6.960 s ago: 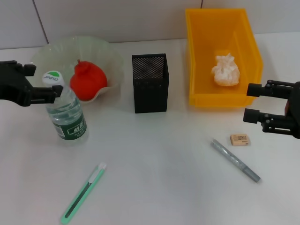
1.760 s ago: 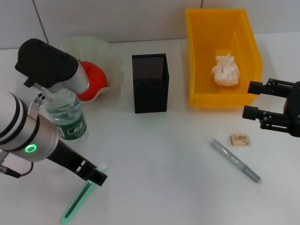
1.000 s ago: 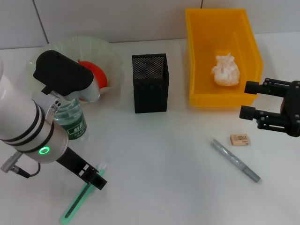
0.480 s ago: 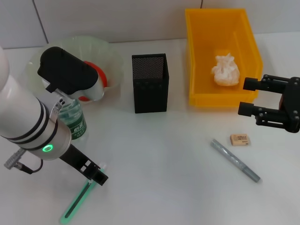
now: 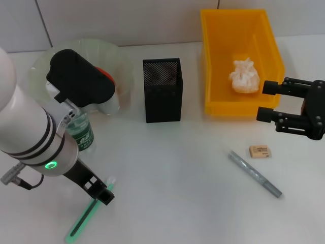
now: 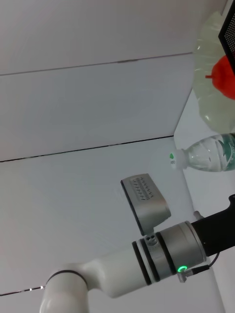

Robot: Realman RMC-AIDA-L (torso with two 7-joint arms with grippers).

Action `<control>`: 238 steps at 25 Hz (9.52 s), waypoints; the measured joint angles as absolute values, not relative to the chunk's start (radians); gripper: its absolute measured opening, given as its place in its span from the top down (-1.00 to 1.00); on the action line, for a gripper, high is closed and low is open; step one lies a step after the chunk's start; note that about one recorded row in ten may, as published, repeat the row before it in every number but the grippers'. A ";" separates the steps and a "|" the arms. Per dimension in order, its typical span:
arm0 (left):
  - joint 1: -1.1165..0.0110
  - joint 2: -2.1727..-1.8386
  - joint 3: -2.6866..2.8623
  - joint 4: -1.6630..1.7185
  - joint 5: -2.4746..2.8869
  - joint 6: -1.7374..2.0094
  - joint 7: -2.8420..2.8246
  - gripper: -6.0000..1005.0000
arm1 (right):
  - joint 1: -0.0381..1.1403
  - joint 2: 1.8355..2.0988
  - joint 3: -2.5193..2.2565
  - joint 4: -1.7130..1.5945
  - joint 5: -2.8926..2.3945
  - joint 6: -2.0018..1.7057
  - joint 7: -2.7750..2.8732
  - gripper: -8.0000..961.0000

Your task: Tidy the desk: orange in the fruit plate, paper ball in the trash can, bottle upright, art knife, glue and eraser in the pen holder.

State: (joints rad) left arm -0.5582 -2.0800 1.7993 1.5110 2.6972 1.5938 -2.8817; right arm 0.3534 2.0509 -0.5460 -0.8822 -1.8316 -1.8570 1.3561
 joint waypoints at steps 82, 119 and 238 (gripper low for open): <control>-0.622 -2.080 1.891 1.386 2.689 1.532 -2.882 -0.12 | 0.356 2.051 -0.540 -0.882 -1.832 -1.853 1.359 -0.28; -0.647 -2.080 1.881 1.346 2.651 1.533 -2.881 0.44 | 0.348 2.051 -0.537 -0.882 -1.826 -1.856 1.356 -0.28; -0.697 -2.078 1.755 1.506 2.490 1.422 -2.876 0.78 | 0.344 2.040 -0.520 -0.882 -1.821 -1.818 1.350 -0.26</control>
State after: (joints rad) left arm -0.6973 -2.0785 1.7550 1.5059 2.4905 1.4224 -2.8759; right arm 0.3437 2.0401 -0.5201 -0.8820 -1.8207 -1.8177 1.3500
